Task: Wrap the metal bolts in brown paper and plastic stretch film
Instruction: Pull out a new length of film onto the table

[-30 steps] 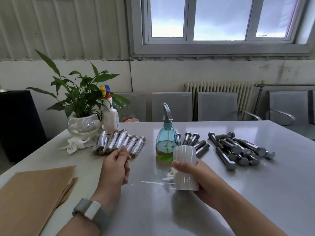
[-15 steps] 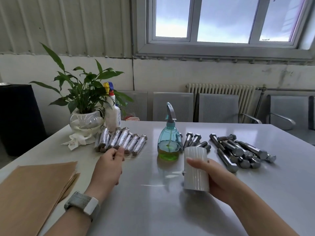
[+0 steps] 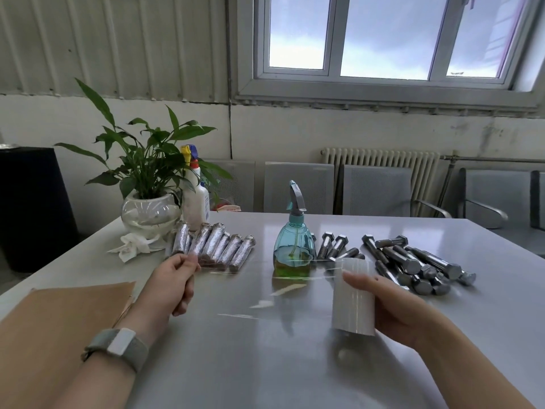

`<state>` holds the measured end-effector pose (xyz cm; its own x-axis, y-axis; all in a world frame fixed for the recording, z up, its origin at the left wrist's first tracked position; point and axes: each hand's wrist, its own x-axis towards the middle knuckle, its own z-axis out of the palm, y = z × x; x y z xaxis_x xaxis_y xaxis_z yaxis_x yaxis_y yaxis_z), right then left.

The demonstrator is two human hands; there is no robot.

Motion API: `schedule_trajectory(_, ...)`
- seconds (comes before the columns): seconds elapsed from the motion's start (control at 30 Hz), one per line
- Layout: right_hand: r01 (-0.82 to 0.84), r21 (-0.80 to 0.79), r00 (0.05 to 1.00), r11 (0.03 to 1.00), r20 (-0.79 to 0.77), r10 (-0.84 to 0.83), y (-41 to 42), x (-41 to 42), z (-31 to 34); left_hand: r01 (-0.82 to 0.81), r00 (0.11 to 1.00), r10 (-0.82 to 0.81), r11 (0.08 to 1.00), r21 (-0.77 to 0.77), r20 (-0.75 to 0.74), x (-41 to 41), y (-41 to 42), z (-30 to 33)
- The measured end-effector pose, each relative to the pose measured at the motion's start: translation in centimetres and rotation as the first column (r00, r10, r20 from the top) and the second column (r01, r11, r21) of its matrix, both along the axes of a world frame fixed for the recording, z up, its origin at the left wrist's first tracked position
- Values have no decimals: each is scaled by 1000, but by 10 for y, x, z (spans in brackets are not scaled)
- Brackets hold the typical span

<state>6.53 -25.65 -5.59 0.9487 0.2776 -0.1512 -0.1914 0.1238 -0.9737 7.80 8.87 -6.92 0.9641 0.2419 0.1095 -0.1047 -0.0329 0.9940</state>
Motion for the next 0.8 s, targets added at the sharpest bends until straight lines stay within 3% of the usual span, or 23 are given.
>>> schedule_trajectory(0.2,-4,29,999,1000,-40,5,-6,3,-1,66,998,-65,995,-70,16,-3,-1,4)
schedule_trajectory(0.37,-64,75,993,995,-93,71,-21,-1,4,149,987,-158,948,-283,-9,-9,9,15)
schedule_trajectory(0.5,-51,40,992,998,-115,56,-28,-3,8,141,985,-160,961,-236,-64,-11,19,21)
schedule_trajectory(0.6,-25,-92,996,995,-87,17,-33,-5,10,46,986,-38,998,50,-163,-9,20,18)
schedule_trajectory(0.67,-8,-241,996,970,-89,-13,-34,-9,14,7,977,78,920,392,-199,-11,18,13)
schedule_trajectory(0.73,19,-384,994,923,-94,-59,-33,-14,19,35,971,146,693,720,-188,-20,13,9)
schedule_trajectory(0.8,65,-517,991,853,-67,-116,-34,-20,21,40,972,200,383,923,-125,-31,7,2)
